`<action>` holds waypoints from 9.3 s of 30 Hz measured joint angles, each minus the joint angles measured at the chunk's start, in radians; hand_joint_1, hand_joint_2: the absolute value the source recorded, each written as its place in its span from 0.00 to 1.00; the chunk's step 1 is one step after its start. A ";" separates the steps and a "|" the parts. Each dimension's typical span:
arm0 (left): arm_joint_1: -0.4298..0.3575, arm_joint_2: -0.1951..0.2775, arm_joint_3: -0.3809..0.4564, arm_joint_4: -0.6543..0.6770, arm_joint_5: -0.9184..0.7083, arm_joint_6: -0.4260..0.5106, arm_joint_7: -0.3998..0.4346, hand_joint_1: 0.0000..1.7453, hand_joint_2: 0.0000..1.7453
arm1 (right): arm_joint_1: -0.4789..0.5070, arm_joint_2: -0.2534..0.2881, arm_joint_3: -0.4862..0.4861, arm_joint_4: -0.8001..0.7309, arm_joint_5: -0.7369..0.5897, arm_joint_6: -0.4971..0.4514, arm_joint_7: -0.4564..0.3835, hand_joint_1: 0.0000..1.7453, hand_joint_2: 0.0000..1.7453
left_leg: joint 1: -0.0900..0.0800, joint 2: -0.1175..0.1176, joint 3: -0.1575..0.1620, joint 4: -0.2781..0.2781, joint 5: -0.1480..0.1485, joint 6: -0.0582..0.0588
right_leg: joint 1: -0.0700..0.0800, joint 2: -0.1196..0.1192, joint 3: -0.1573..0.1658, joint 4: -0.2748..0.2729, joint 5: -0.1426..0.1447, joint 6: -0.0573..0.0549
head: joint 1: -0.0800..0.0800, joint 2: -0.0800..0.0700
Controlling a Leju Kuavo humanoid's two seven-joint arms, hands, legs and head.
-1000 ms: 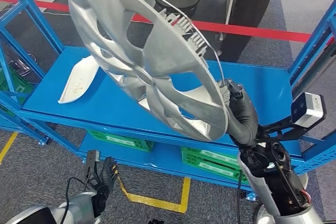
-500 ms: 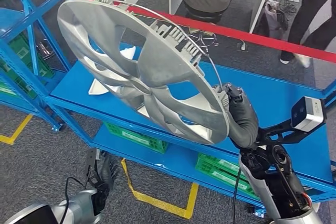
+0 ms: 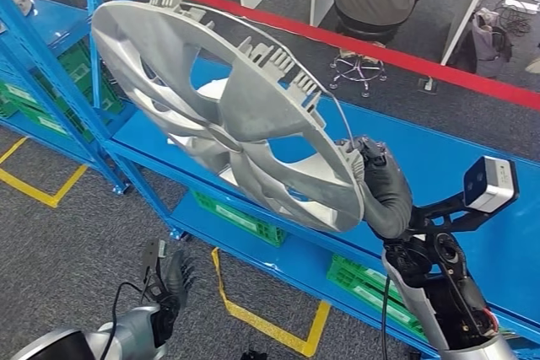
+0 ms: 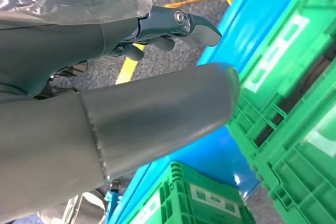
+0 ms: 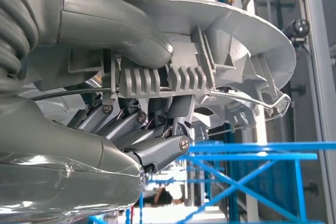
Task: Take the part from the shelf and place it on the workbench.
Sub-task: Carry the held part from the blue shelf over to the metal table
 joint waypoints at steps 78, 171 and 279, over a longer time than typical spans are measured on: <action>-0.017 -0.025 -0.091 0.000 -0.055 -0.008 0.010 0.00 0.00 | 0.077 -0.067 0.004 -0.145 0.007 -0.105 0.034 1.00 1.00 | -0.004 -0.035 0.132 -0.252 0.121 0.051 | -0.002 0.007 -0.131 0.325 -0.156 0.050 | 0.013 0.000; -0.018 0.012 -0.092 0.001 -0.022 0.011 0.016 0.00 0.00 | 0.034 0.017 0.002 0.047 0.121 0.051 -0.057 1.00 1.00 | 0.000 -0.050 0.121 -0.245 0.132 0.049 | -0.003 0.011 -0.109 0.297 -0.140 0.051 | 0.009 0.000; -0.009 0.010 -0.094 0.001 0.003 -0.019 0.054 0.00 0.00 | 0.006 0.008 -0.022 0.029 0.066 -0.075 -0.004 1.00 1.00 | -0.001 0.010 0.041 -0.131 0.131 0.025 | -0.001 0.023 0.023 0.018 -0.036 0.015 | -0.010 0.000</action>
